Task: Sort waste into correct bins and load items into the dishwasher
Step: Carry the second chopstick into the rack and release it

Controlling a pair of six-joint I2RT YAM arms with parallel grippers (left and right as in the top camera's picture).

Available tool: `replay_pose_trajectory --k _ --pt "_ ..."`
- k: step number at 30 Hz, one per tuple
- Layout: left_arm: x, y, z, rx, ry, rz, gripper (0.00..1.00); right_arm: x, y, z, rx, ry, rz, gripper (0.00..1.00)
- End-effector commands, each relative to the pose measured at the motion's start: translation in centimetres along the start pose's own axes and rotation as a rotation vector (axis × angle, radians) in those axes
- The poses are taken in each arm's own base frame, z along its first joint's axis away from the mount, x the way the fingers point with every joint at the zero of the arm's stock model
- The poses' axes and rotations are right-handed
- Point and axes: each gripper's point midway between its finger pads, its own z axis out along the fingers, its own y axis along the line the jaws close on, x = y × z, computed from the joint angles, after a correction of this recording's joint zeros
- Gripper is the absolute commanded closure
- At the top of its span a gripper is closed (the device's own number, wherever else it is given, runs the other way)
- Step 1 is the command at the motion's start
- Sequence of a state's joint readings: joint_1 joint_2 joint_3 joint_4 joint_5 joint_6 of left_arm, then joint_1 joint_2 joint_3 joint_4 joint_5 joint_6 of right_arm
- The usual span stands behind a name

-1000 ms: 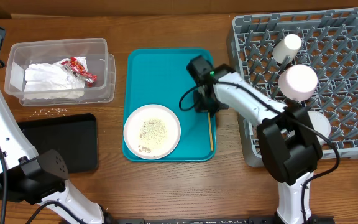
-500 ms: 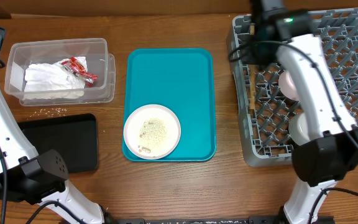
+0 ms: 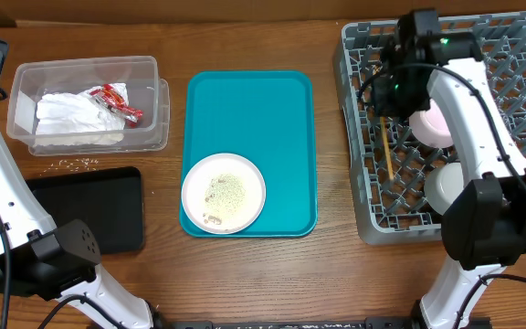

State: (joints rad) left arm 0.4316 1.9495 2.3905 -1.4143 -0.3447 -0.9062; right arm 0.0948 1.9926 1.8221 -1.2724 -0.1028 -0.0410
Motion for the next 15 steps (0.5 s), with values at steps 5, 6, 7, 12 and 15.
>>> replay_pose_trajectory --k 5,6,7,12,15 --pt "0.2 -0.1 0.3 -0.009 -0.004 0.016 0.00 1.1 1.3 1.0 -0.065 0.041 -0.018 0.54" --pt "0.2 -0.1 0.3 -0.009 -0.004 0.016 0.00 1.2 1.3 1.0 -0.065 0.043 -0.018 0.49" --pt "0.2 -0.1 0.3 -0.009 -0.004 0.016 0.00 1.3 1.3 1.0 -0.065 0.049 -0.017 0.47" --pt "0.2 -0.1 0.3 -0.009 -0.004 0.016 0.00 2.0 1.7 0.0 -0.080 0.078 -0.010 0.44" --pt "0.2 -0.1 0.3 -0.009 -0.004 0.016 0.00 1.6 2.5 -1.5 -0.111 0.051 -0.016 0.44"
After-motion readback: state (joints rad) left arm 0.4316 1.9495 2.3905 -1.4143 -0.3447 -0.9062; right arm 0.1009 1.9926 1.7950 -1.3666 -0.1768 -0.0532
